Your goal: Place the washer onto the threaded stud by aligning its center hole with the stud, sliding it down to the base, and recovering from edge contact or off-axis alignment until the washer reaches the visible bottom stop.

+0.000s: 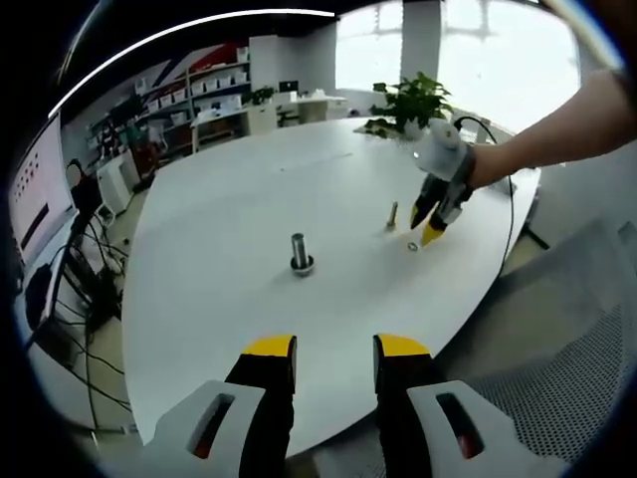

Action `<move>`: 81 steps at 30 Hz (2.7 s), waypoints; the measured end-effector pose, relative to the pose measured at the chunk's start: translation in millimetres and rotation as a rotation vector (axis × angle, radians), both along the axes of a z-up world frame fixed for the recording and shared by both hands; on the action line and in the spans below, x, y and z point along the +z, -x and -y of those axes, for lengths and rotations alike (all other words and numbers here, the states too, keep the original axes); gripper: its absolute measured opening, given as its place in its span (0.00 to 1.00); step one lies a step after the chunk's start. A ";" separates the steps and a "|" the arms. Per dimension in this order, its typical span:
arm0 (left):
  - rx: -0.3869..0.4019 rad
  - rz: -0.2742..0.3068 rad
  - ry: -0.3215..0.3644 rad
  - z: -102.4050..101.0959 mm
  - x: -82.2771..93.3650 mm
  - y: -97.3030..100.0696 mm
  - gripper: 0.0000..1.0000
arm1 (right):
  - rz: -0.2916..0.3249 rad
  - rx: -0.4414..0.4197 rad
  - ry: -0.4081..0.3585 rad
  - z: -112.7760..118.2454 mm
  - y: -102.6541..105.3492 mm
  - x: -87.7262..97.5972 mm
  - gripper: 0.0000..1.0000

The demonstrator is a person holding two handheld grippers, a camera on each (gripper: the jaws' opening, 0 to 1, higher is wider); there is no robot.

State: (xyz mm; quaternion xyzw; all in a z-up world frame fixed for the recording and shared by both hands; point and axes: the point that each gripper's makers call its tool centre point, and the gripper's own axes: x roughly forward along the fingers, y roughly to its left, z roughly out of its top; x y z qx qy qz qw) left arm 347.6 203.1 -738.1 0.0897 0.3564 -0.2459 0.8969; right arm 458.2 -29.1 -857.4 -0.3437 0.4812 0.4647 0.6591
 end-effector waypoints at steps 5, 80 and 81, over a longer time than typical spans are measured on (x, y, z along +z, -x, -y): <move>0.004 0.005 0.001 -0.4 0.9 -0.4 0.29 | 0.004 0.045 0.011 -5.4 3.1 -2.8 0.26; -0.001 0.063 0.068 6.4 15.0 -5.9 0.29 | 0.135 -0.120 -0.022 15.0 -30.3 42.3 0.14; 0.000 0.064 0.070 6.4 15.3 -6.1 0.29 | 0.147 -0.116 -0.024 13.9 -32.2 46.6 0.14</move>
